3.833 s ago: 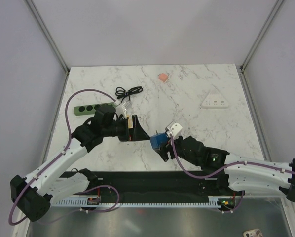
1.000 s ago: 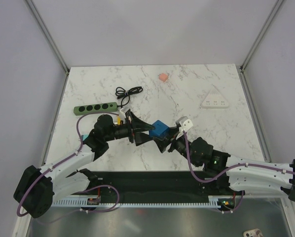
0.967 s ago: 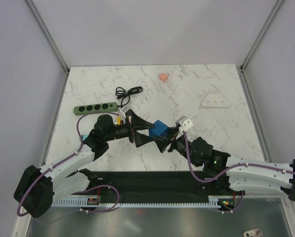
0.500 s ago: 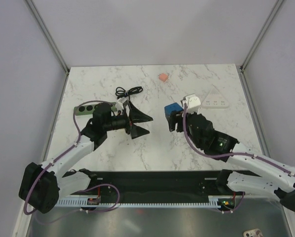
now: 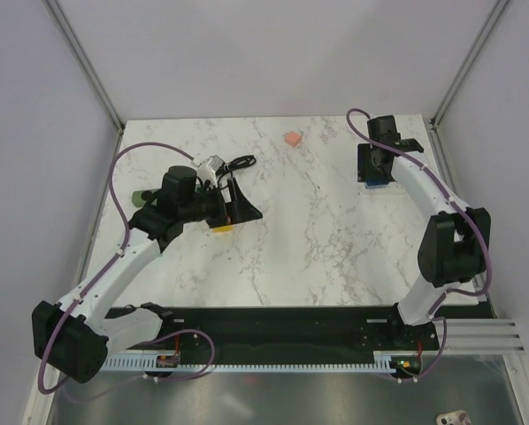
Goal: Insert the plug
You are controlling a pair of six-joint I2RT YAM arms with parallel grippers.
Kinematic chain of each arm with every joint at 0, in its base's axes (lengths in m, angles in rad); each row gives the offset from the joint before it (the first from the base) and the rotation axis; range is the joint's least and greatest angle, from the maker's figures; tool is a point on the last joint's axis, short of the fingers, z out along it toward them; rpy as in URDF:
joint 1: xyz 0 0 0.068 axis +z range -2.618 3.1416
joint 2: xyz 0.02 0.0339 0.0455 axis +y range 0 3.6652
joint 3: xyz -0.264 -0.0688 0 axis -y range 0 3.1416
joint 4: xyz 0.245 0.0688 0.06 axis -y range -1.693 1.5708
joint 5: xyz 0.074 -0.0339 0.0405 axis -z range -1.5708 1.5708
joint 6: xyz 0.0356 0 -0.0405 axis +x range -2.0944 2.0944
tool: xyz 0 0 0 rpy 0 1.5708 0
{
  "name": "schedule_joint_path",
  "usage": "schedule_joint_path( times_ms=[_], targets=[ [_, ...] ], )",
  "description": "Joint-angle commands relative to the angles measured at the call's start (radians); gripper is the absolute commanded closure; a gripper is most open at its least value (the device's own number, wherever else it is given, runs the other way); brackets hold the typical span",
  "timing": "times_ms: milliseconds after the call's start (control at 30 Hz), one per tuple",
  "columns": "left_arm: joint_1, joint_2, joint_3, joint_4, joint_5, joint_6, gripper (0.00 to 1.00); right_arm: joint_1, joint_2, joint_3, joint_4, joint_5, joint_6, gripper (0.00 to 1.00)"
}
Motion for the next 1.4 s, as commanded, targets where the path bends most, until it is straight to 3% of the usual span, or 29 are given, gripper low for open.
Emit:
schedule_joint_path(
  times_ms=[0, 200, 367, 800, 1367],
  targets=[
    [-0.001, 0.011, -0.006, -0.082, -0.097, 0.209, 0.0, -0.054, 0.076, 0.101, -0.085, -0.103, -0.094, 1.0],
    [-0.001, 0.06, 0.006, -0.117, -0.056, 0.272, 0.0, -0.141, 0.222, 0.248, -0.122, -0.132, -0.146, 1.0],
    [0.001, 0.041, -0.009, -0.119, -0.06, 0.264, 0.0, -0.169, 0.294, 0.278, -0.131, -0.144, -0.192, 1.0],
    [0.001, 0.057, 0.001, -0.119, -0.076, 0.264, 0.0, -0.309, 0.276, 0.269, -0.151, -0.235, -0.214, 1.0],
    [0.001, 0.064, 0.004, -0.119, -0.071, 0.264, 0.0, -0.373, 0.351, 0.313, -0.169, -0.311, -0.241, 1.0]
  ],
)
